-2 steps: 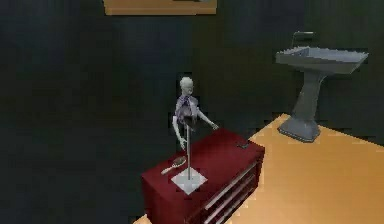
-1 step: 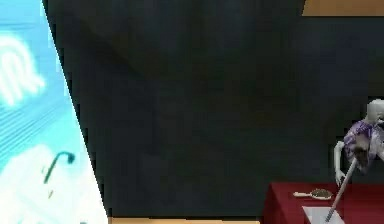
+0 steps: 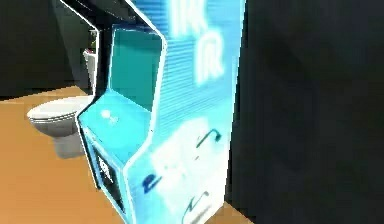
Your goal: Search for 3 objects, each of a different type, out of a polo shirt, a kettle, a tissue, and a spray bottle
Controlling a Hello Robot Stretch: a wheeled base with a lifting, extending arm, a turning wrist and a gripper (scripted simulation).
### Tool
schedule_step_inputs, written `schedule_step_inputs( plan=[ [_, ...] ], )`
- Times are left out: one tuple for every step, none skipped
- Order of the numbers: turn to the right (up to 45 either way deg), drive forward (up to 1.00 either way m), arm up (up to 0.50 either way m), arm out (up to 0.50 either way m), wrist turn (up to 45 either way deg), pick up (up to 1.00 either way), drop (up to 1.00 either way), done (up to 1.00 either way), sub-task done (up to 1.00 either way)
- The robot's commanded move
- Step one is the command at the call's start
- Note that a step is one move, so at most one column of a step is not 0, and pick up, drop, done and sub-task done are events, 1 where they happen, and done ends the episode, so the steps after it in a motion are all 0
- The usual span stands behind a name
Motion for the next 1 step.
schedule_step_inputs(
  plan=[
    [-45.0,0.00,0.00,0.00,0.0,0.00,0.00,0.00,0.00]
  ],
)
